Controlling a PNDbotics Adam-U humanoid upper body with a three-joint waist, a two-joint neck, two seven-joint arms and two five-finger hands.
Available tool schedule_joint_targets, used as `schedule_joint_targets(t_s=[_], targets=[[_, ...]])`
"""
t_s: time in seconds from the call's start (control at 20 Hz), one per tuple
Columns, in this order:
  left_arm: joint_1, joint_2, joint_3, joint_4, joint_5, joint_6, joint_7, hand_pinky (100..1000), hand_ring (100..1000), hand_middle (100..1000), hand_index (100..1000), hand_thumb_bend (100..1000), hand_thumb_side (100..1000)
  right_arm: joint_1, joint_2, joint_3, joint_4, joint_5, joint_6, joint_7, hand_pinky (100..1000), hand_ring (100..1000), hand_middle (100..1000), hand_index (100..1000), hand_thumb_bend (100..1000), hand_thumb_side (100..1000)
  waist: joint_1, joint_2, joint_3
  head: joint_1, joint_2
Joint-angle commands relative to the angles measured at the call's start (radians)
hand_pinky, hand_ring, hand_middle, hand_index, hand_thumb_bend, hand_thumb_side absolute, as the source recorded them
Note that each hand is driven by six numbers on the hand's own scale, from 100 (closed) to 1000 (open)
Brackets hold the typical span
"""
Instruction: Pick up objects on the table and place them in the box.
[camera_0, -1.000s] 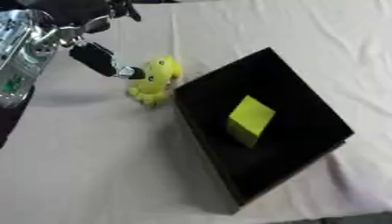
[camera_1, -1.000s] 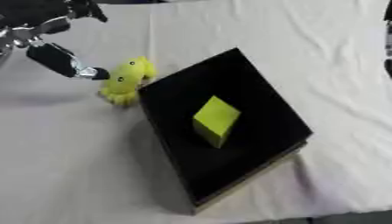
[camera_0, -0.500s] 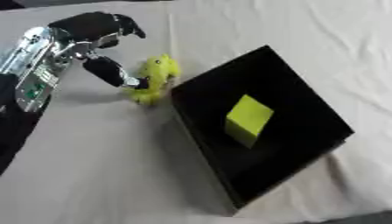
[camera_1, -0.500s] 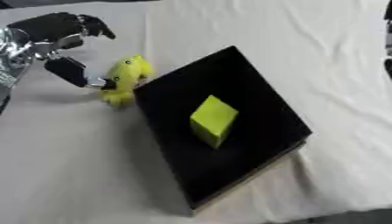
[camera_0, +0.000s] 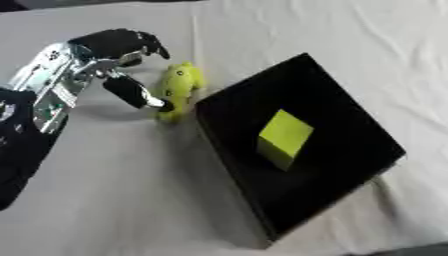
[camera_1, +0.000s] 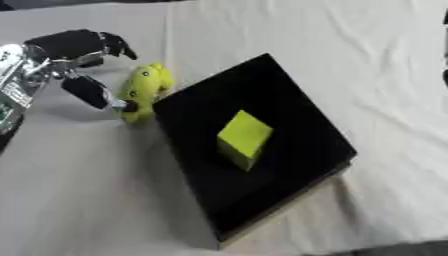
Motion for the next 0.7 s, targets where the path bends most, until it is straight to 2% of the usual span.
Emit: schedule_joint_targets(t_s=[0.05, 0.3, 0.4, 0.5, 0.55, 0.7], targets=[[-0.021, -0.004, 0.009, 0.024, -0.009, 0.001, 0.007, 711, 762, 759, 836, 599, 604, -0.013, -0.017, -0.013, -0.015, -0.007, 0.001, -0.006, 856, 790, 675, 829, 100, 1000, -0.004, -0.014, -0.009, 0.009, -0.003], [-0.025, -0.021, 0.017, 0.073, -0.011, -0.01, 0.041, 688, 736, 724, 802, 554, 581, -0.015, -0.012, -0.014, -0.015, -0.009, 0.002, -0.008, 857, 790, 674, 829, 100, 1000, -0.003, -0.009, -0.014, 0.013, 0.002], [-0.025, -0.025, 0.018, 0.083, -0.008, -0.014, 0.05, 681, 725, 712, 789, 507, 557, -0.015, -0.01, -0.015, -0.015, -0.011, 0.003, -0.009, 857, 790, 673, 828, 100, 1000, -0.002, -0.007, -0.016, 0.014, 0.003], [-0.024, -0.028, 0.018, 0.09, 0.002, -0.019, 0.054, 667, 709, 702, 773, 411, 505, -0.013, -0.008, -0.016, -0.015, -0.013, 0.005, -0.01, 857, 790, 673, 828, 100, 1000, -0.001, -0.005, -0.017, 0.013, 0.007], [-0.023, -0.029, 0.019, 0.093, 0.011, -0.021, 0.056, 641, 687, 690, 759, 332, 465, -0.012, -0.007, -0.017, -0.015, -0.015, 0.006, -0.01, 857, 790, 672, 828, 100, 1000, -0.001, -0.004, -0.017, 0.014, 0.008], [-0.022, -0.033, 0.021, 0.102, 0.047, -0.02, 0.051, 609, 656, 653, 727, 241, 445, -0.01, -0.004, -0.02, -0.015, -0.018, 0.014, -0.014, 857, 790, 671, 828, 100, 1000, 0.0, -0.002, -0.018, 0.015, 0.012]])
